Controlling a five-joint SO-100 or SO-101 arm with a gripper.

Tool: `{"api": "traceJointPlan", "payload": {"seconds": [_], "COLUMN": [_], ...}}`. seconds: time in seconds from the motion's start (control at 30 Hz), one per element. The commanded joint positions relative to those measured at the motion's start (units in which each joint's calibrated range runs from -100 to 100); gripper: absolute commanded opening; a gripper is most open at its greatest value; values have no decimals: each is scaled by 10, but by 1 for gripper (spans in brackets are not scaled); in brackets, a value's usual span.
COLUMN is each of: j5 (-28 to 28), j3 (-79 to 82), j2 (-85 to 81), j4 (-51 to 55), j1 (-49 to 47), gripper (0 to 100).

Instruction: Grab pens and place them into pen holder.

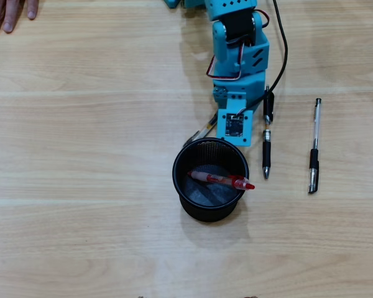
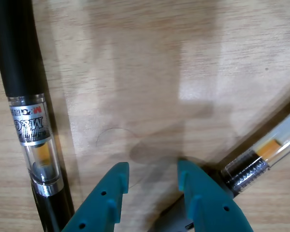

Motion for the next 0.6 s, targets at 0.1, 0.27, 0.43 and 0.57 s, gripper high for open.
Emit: {"api": "traceJointPlan", "payload": {"seconds": [0.1, 0.27, 0.43, 0.57], "j5": [34, 50, 64, 80], "j3": [-64, -165, -218, -217], "j2": [-1, 0, 2, 7], "j4": [22, 160, 227, 231], "j1": [19, 38, 63, 70], "gripper": [12, 12, 12, 13]}}
